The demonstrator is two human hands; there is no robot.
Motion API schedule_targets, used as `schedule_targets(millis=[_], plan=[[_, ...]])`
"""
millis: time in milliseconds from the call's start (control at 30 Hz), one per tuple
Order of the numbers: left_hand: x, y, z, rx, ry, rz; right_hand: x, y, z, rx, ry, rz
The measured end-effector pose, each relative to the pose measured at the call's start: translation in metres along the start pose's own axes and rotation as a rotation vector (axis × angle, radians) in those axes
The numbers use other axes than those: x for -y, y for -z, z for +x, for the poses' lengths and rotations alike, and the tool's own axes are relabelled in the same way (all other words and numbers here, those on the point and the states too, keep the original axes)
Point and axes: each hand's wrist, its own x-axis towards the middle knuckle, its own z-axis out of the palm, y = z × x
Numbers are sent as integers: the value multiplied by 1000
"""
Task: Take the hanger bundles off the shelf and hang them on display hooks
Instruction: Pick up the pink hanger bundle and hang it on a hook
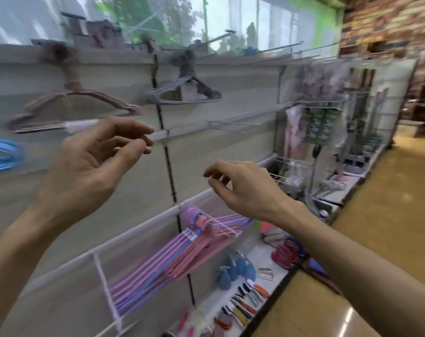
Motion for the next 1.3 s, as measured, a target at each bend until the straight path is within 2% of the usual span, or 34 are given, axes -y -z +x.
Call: schedule_targets(millis=[200,467,767,1033,1300], plan=[[-7,-149,42,91,-32,-289,-116,63,-81,-16,-204,-105],[-36,-323,98,270,-80,-571,-228,137,-160,-99,-486,-195],[-32,-480,166,428,-152,-702,-345,179,-200,-114,-763,-278],[7,-622,242,524,-115,-769,-478,201,-197,-124,-930,-351],[34,-750,298,652,-74,-760,-596,196,-209,-140,-1103,-323]])
